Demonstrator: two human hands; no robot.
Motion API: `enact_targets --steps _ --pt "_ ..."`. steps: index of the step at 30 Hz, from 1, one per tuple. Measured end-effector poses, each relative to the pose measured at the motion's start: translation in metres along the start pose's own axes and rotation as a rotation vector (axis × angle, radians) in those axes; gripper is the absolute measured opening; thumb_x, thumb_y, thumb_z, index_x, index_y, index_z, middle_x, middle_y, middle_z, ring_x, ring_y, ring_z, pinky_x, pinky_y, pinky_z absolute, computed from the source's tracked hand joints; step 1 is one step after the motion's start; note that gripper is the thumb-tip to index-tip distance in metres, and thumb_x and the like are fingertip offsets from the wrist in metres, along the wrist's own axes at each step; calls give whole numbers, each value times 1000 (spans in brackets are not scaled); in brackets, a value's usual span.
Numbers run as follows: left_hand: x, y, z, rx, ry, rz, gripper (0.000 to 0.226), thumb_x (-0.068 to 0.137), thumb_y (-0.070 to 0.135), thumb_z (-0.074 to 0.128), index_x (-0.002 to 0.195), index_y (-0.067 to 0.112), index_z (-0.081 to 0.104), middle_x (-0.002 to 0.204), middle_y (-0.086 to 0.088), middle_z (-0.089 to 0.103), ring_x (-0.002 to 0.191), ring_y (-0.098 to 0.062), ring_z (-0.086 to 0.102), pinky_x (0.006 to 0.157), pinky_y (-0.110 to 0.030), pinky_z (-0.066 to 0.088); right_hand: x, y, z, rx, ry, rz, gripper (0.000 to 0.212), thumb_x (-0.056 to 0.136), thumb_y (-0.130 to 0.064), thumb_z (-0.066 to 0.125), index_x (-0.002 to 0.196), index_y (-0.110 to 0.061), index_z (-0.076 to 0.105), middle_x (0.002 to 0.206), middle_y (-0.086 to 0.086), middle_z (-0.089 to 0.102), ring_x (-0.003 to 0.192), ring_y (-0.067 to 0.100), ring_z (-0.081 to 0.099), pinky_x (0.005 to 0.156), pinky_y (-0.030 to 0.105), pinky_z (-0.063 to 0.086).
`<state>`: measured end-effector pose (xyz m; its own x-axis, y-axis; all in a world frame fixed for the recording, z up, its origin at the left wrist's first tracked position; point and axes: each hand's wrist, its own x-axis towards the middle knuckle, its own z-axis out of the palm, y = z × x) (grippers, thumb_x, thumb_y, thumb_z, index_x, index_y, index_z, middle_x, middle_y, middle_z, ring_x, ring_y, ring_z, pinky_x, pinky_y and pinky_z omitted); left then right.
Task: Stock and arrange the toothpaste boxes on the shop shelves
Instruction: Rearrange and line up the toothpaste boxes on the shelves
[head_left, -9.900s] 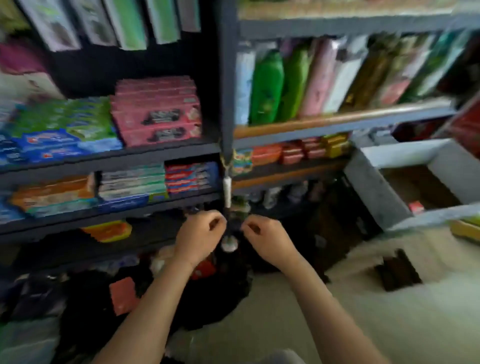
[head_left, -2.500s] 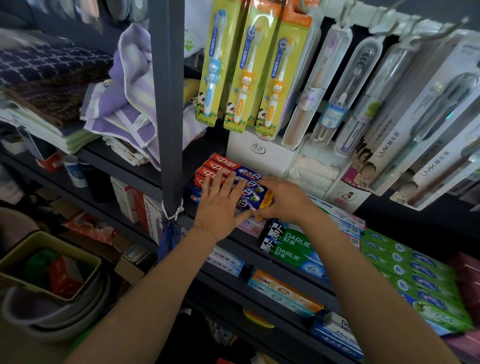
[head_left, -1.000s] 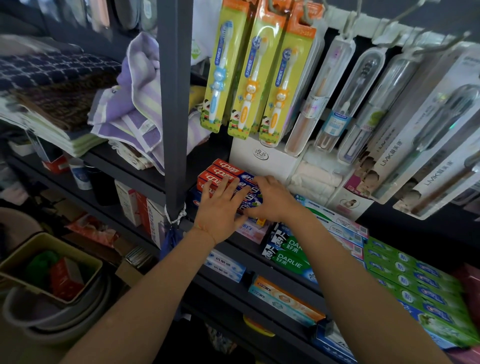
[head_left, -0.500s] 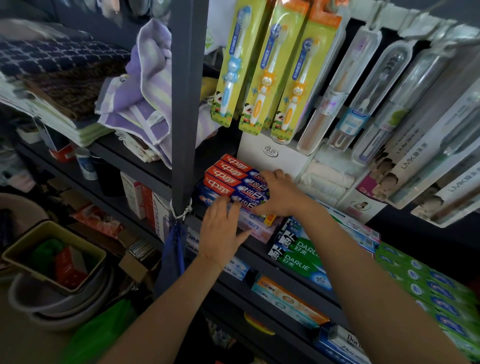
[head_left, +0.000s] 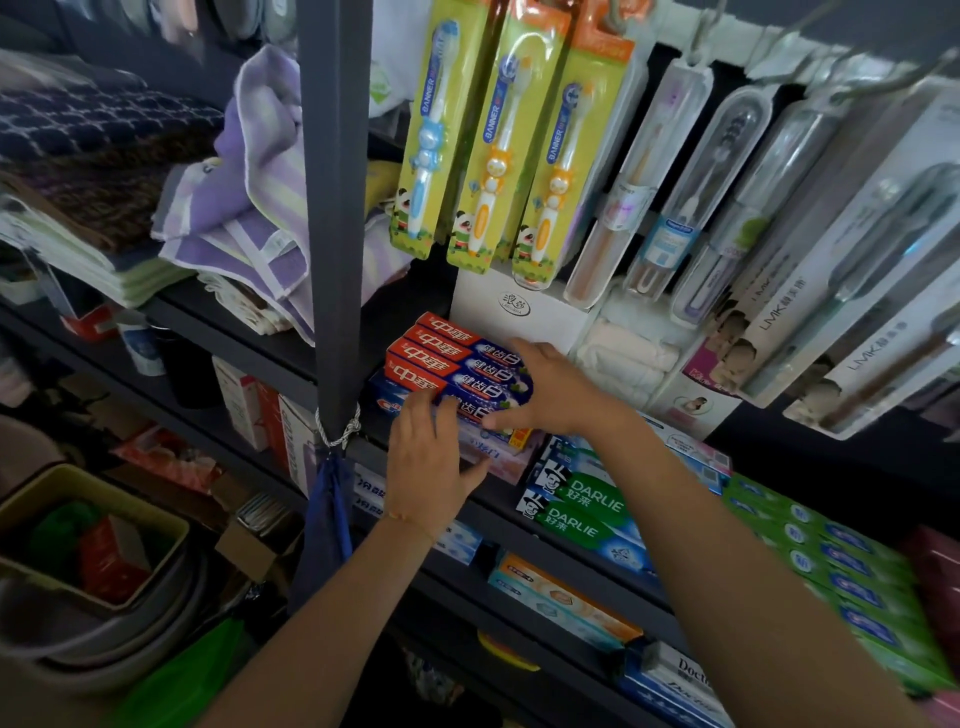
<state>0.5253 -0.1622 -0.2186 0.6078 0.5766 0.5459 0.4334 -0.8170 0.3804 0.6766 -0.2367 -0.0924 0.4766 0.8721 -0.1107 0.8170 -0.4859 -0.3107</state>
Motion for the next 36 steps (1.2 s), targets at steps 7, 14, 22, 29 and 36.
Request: enact_targets --steps 7,14,22,29,36 --pt "34 37 -15 17 -15 323 52 88 42 59 136 21 54 146 -8 48 141 -32 36 117 -56 23 -31 32 -20 77 238 125 34 103 -21 39 132 -14 55 110 16 69 106 35 59 98 37 42" --pt "50 47 3 143 -202 289 74 67 48 73 135 23 54 135 -7 57 130 -31 47 114 -59 26 -33 39 -6 0 194 40 22 99 -21 37 116 -12 49 79 1 53 87 30 53 75 31 27" --pt "45 37 10 77 -87 319 74 67 51 74 131 20 54 135 -5 56 130 -28 48 115 -56 19 -25 29 9 -42 131 36 26 99 -26 26 120 -13 34 85 5 67 103 24 56 120 40 3" --pt "44 33 11 80 -76 336 73 69 53 71 132 18 56 137 -4 56 132 -26 47 115 -56 17 -26 22 15 -86 120 32 36 99 -30 24 126 -8 31 81 8 68 108 23 58 121 41 -1" --pt "44 30 12 50 -49 326 70 74 59 54 131 19 57 136 -3 57 132 -26 47 115 -57 21 -32 14 7 21 12 53 24 101 -26 27 118 -11 34 75 -4 53 97 16 46 114 41 19"
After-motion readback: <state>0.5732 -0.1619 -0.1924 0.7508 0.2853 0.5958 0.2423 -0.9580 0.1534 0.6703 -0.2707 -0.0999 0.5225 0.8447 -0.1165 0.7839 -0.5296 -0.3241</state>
